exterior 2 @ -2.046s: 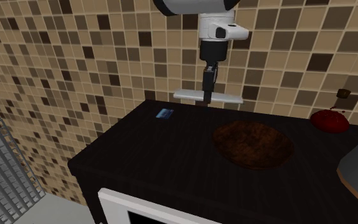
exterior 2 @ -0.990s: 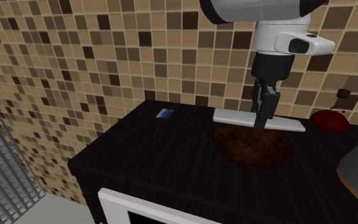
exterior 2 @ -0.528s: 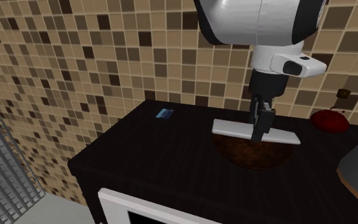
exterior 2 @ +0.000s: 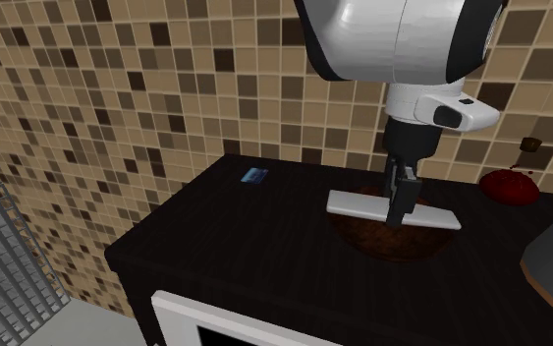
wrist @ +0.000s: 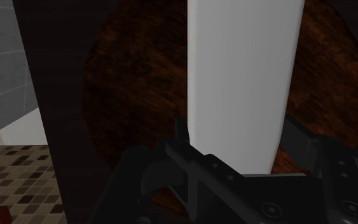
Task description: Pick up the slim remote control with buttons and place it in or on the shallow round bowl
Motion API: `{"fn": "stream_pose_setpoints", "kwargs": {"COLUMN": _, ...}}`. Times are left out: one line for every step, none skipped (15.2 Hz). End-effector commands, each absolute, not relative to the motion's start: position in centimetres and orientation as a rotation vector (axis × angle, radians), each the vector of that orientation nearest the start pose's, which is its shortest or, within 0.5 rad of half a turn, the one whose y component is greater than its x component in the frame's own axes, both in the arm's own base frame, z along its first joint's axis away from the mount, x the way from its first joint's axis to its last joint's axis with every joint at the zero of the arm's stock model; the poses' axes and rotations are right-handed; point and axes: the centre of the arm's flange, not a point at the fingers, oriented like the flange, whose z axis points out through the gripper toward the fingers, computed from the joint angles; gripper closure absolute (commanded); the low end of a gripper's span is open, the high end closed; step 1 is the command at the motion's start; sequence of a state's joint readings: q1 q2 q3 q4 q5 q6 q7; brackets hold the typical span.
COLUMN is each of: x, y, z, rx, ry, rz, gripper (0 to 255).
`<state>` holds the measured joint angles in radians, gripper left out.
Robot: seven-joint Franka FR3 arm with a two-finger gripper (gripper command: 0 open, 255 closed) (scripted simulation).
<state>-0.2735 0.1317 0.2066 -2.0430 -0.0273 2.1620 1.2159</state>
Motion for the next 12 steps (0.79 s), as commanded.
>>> {"fn": "stream_pose_setpoints", "kwargs": {"x": 57.1, "y": -4.2, "z": 37.8, "rx": -2.531, "ry": 1.863, "rz": 0.017, "gripper": 255}}
{"fn": "stream_pose_setpoints", "kwargs": {"x": 57.1, "y": -4.2, "z": 37.8, "rx": -2.531, "ry": 1.863, "rz": 0.017, "gripper": 255}}
{"fn": "stream_pose_setpoints", "kwargs": {"x": 57.1, "y": -4.2, "z": 37.8, "rx": -2.531, "ry": 1.863, "rz": 0.017, "gripper": 0}}
{"fn": "stream_pose_setpoints", "kwargs": {"x": 57.1, "y": -4.2, "z": 37.8, "rx": -2.531, "ry": 1.863, "rz": 0.017, "gripper": 0}}
{"fn": "stream_pose_setpoints", "kwargs": {"x": 57.1, "y": -4.2, "z": 37.8, "rx": -2.531, "ry": 1.863, "rz": 0.017, "gripper": 0}}
{"fn": "stream_pose_setpoints", "kwargs": {"x": 57.1, "y": -4.2, "z": 37.8, "rx": -2.531, "ry": 1.863, "rz": 0.017, "gripper": 0}}
{"fn": "stream_pose_setpoints", "kwargs": {"x": 57.1, "y": -4.2, "z": 37.8, "rx": -2.531, "ry": 1.863, "rz": 0.017, "gripper": 0}}
{"fn": "stream_pose_setpoints", "kwargs": {"x": 57.1, "y": -4.2, "z": 37.8, "rx": -2.531, "ry": 1.863, "rz": 0.017, "gripper": 0}}
{"fn": "stream_pose_setpoints", "kwargs": {"x": 57.1, "y": -4.2, "z": 39.2, "rx": -2.531, "ry": 1.863, "rz": 0.017, "gripper": 0}}
{"fn": "stream_pose_setpoints", "kwargs": {"x": 57.1, "y": -4.2, "z": 40.5, "rx": -2.531, "ry": 1.863, "rz": 0.017, "gripper": 0}}
{"fn": "stream_pose_setpoints", "kwargs": {"x": 57.2, "y": -4.2, "z": 41.8, "rx": -2.531, "ry": 1.863, "rz": 0.017, "gripper": 0}}
{"fn": "stream_pose_setpoints", "kwargs": {"x": 57.2, "y": -4.2, "z": 42.8, "rx": -2.531, "ry": 1.863, "rz": 0.017, "gripper": 0}}
